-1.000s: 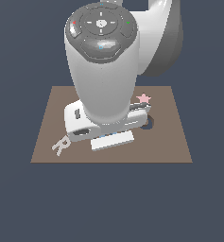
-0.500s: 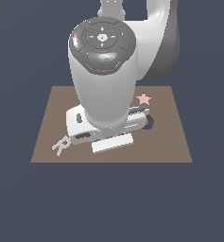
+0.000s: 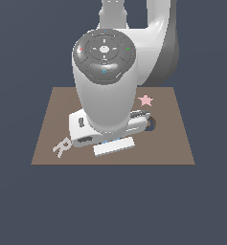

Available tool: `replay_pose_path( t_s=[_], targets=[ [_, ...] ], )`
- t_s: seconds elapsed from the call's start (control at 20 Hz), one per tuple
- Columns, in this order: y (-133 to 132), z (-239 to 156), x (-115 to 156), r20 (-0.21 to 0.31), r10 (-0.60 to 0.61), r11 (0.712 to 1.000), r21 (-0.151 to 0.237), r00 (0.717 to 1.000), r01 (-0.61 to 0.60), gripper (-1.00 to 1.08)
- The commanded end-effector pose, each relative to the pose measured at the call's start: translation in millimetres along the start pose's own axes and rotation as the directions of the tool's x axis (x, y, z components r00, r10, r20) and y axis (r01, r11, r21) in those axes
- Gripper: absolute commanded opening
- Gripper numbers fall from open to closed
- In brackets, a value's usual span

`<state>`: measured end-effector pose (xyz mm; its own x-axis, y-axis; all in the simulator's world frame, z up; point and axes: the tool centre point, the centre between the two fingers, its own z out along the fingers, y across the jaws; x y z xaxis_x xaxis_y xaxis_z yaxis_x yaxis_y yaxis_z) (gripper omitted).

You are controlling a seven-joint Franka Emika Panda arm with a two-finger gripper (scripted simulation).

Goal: Insert a designated object into the corresponding slot on a board.

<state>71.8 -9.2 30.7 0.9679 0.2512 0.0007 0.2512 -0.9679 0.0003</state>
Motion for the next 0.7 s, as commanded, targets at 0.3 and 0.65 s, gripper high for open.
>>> replay_pose_path(
  t_s=[0.3,0.65],
  targets=[
    [-0.1,0.0,-0.1,0.000,0.001,1.000,0.000,1.000,-0.001,-1.00],
    [-0.8,-0.2,-3.7,0.000,0.047,0.999,0.000,0.999,-0.047,-1.00]
  ],
)
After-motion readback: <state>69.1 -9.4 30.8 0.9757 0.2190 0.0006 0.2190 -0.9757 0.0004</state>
